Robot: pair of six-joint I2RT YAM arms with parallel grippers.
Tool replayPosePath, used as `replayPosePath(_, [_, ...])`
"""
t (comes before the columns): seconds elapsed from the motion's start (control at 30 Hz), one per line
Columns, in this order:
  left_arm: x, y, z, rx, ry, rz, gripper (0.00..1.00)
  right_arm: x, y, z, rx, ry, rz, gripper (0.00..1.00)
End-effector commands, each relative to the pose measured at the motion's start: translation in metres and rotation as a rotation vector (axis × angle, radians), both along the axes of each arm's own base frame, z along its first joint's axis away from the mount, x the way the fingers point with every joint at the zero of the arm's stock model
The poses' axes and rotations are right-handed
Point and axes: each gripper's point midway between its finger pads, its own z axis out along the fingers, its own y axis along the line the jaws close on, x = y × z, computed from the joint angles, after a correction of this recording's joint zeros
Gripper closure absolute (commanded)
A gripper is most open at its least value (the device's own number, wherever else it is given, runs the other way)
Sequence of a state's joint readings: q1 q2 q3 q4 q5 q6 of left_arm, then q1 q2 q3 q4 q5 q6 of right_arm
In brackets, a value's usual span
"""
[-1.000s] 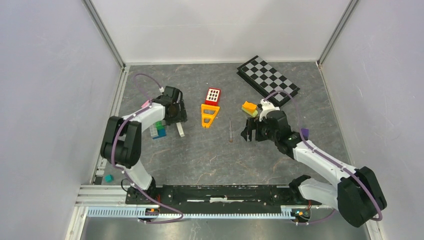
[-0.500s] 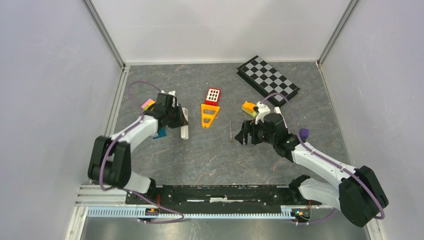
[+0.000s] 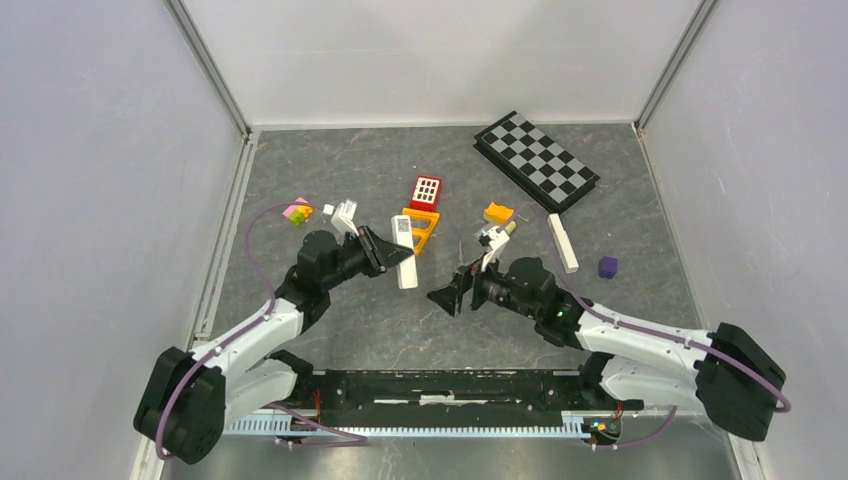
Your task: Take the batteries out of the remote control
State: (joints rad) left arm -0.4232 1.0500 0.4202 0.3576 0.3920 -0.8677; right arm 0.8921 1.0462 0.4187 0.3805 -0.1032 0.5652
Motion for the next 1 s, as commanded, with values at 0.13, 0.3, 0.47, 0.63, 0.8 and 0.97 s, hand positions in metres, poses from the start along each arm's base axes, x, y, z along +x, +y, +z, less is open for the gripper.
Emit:
replayPosePath(0.13, [0.0, -0.013, 0.071, -0.182, -0.227, 0.037, 0.79, 0.01, 0.04, 0.047, 0.043, -0.144, -0.065, 0.02])
replayPosePath(0.3, [0.003, -0.013, 0.062, -0.184, -0.198, 0.061, 0.79, 0.015, 0.06, 0.043, -0.009, -0.163, -0.128, 0.02])
replayPosePath(0.47, [0.001, -0.014, 0.058, -0.19, -0.18, 0.063, 0.78, 0.023, 0.075, 0.036, -0.04, -0.158, -0.151, 0.13])
replayPosePath(0.63, [-0.002, -0.01, 0.054, -0.18, -0.167, 0.079, 0.78, 0.038, 0.082, 0.034, -0.085, -0.196, -0.193, 0.28])
replayPosePath(0.8, [-0.006, -0.006, 0.052, -0.158, -0.169, 0.083, 0.78, 0.043, 0.092, 0.034, -0.117, -0.231, -0.175, 0.41])
replayPosePath(0.97, [-0.007, -0.003, 0.05, -0.147, -0.166, 0.096, 0.56, 0.041, 0.087, 0.033, -0.151, -0.275, -0.144, 0.84])
